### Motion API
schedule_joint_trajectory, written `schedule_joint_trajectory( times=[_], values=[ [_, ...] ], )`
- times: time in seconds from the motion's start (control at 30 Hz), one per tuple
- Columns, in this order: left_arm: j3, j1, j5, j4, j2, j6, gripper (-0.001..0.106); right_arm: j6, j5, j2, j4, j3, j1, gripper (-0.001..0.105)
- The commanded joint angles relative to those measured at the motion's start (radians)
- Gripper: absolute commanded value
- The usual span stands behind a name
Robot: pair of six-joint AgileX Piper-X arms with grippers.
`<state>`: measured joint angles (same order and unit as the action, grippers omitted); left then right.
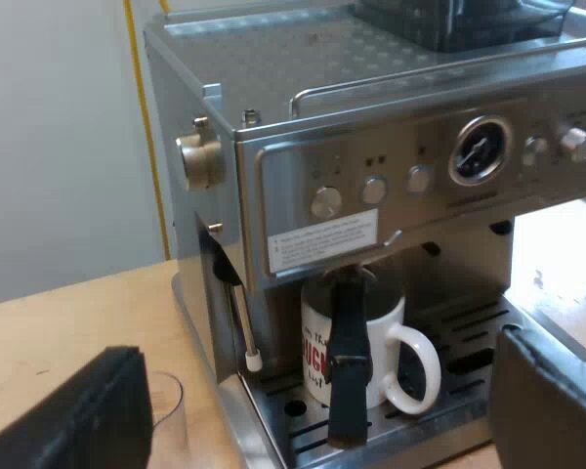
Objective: Place mug into machine
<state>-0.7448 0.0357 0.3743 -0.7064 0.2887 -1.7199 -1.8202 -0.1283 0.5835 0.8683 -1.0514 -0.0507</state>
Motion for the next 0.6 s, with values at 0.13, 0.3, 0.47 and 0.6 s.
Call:
schedule_joint_trajectory(
  times=[0.13,0.3,0.47,0.6],
  values=[
    [-0.009,0.001,0.005,-0.056,-0.086,-0.012,0.071,-0.018,0.008,-0.109,0.063,-0.004,0.004,0.105],
    [-0.009,0.001,0.005,-0.114,-0.156,-0.012,0.071,-0.018,0.008,-0.206,0.123,-0.004,0.004,0.105],
    [-0.009,0.001,0.005,-0.185,-0.22,-0.012,0.071,-0.018,0.008,-0.286,0.203,-0.004,0.004,0.105],
    [-0.009,0.001,0.005,-0.241,-0.278,-0.012,0.071,-0.018,0.008,-0.359,0.271,-0.004,0.004,0.105]
  ],
)
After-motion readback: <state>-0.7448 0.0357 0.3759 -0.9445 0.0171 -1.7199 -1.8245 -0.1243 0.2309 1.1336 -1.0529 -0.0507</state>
